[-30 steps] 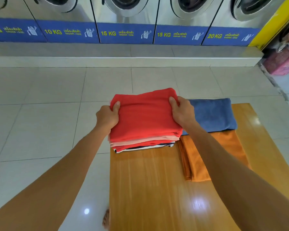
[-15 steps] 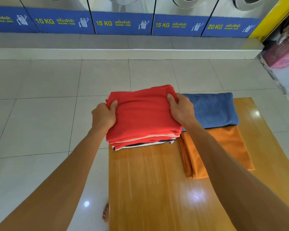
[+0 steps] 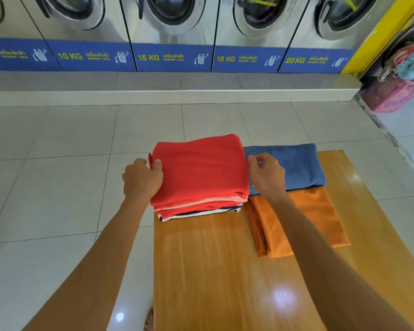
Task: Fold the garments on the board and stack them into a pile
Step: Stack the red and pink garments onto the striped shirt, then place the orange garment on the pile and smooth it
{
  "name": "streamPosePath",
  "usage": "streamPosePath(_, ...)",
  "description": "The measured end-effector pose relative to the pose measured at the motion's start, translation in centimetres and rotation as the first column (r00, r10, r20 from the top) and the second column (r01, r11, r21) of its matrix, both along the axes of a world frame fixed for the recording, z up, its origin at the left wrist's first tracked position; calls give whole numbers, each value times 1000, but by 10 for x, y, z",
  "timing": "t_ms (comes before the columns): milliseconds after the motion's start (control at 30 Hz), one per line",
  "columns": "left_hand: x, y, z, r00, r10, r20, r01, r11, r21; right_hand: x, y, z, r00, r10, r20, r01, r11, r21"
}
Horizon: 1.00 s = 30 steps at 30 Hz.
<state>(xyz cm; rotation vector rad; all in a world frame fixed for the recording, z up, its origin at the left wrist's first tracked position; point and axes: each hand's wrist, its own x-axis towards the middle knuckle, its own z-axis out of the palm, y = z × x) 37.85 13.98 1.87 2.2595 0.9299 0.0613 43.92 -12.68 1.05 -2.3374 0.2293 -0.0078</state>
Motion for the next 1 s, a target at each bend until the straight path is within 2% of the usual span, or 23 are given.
streamPosePath(133, -21, -34, 25, 980, -16, 199, -10, 992, 129, -25, -31, 0, 999, -31, 26, 30, 999, 16)
streamPosePath(167, -26, -46, 30, 960, -38, 279, 4, 993, 121, -30, -39, 1, 999, -41, 22, 41, 999, 20)
streamPosePath(233, -34, -74, 40, 915, -76, 395, 79, 997, 9, -39, -56, 2, 999, -50, 17, 50, 998, 23)
streamPosePath(267, -38, -91, 43, 915, -116, 386, 157, 985, -75, -42, -65, 2, 998, -54, 16, 54, 998, 16)
streamPosePath(333, -45, -125, 37, 930, -251, 270, 325, 903, -281, -46, -84, 3, 998, -61, 3, 61, 998, -26)
streamPosePath(400, -50, -156, 15, 926, -358, 124, 370, 787, -493, -47, -109, 0, 998, -64, -9, 63, 993, -103)
streamPosePath(433, -53, -168, 1, 911, -407, 64, 376, 760, -530, -47, -122, -3, 998, -65, -13, 62, 987, -146)
streamPosePath(533, -61, -199, -23, 889, -457, -33, 392, 795, -462, -42, -163, -17, 977, -188, -106, 151, 948, -282)
streamPosePath(600, -60, -220, -32, 915, -403, -30, 349, 826, -442, -44, -182, -28, 909, -346, -231, 260, 906, -334)
streamPosePath(667, -56, -241, -39, 951, -308, -8, 264, 826, -498, -52, -191, -39, 853, -411, -322, 307, 894, -328)
streamPosePath(767, -48, -265, -43, 968, -243, -63, 179, 842, -509, -66, -199, -54, 864, -385, -325, 297, 910, -289)
streamPosePath(900, -49, -272, -49, 939, -307, -156, 234, 901, -366, -83, -212, -57, 866, -306, -396, 250, 950, -189)
streamPosePath(1000, -65, -262, -54, 926, -301, -226, 213, 914, -345, -95, -219, -51, 841, -221, -493, 214, 974, -72)
